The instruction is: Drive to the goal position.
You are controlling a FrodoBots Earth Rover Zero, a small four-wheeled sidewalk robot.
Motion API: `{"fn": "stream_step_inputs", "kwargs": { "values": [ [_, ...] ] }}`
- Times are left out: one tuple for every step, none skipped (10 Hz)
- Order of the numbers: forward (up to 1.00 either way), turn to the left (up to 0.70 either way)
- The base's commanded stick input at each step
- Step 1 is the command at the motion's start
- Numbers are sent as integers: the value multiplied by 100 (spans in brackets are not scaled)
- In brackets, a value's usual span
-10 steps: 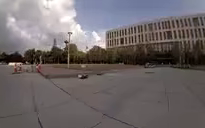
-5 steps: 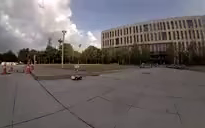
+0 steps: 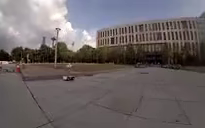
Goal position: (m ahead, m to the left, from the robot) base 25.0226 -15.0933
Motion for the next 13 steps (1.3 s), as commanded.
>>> {"fn": "stream_step_inputs", "kwargs": {
  "values": [
    [70,-14],
    [70,-14],
    [70,-14],
    [70,-14],
    [70,-14],
    [70,-14],
    [70,-14],
    [70,-14],
    [70,-14],
    [70,-14],
    [70,-14],
    [70,-14],
    [70,-14]
  ]
}}
